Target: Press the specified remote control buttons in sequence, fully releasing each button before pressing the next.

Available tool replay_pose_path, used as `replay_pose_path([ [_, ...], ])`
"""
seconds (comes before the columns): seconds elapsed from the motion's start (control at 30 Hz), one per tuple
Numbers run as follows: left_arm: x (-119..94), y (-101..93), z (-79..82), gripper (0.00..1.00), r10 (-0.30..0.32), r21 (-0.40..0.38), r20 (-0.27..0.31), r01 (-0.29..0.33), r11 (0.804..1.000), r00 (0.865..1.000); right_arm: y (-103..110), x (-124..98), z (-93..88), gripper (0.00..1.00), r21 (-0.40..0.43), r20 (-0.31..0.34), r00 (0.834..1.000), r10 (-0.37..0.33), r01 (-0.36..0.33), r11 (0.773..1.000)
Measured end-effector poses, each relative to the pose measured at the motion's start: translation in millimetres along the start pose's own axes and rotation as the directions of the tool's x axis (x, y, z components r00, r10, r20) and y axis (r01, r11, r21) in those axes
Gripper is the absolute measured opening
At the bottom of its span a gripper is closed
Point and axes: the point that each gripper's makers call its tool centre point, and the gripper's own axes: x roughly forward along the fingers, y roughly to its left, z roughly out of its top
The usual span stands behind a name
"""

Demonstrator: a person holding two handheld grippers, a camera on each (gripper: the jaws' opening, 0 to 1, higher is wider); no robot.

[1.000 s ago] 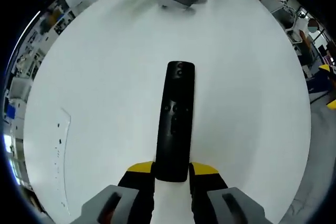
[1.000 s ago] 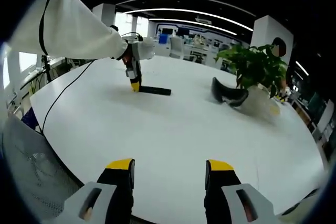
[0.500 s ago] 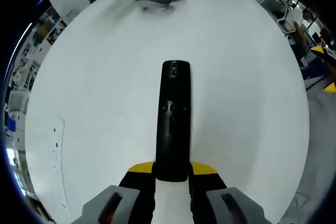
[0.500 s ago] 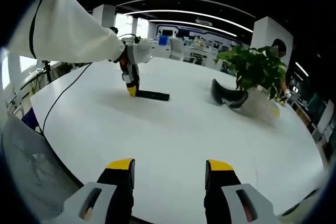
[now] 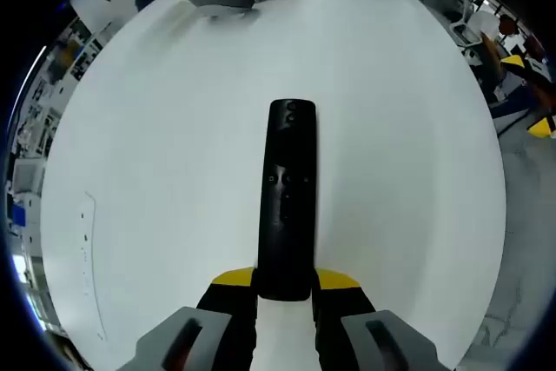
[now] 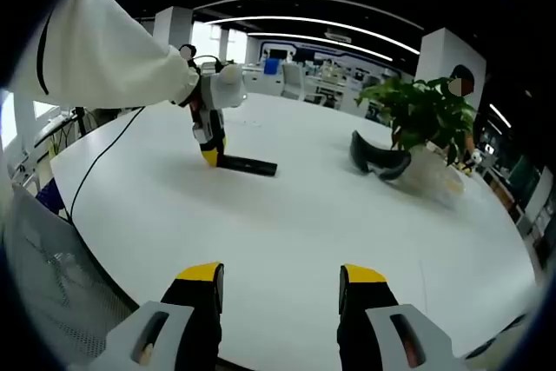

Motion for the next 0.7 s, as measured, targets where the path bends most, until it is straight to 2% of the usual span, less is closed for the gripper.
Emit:
replay_pose_path([
  [0.43,-1.4,-27.7,-4.9,0.23,-0.003,0.011,0.012,0.003,1.0,1.0,2.7,0.0,-1.6,0.52,-0.016,-0.01,1.0,0.007,-0.007,1.0],
  [0.7,-1.7,-44.9,-7.5,0.23,-0.008,0.038,-0.014,0.008,0.999,1.0,2.5,-0.7,-1.0,0.52,-0.016,-0.006,1.0,0.006,-0.006,1.0],
])
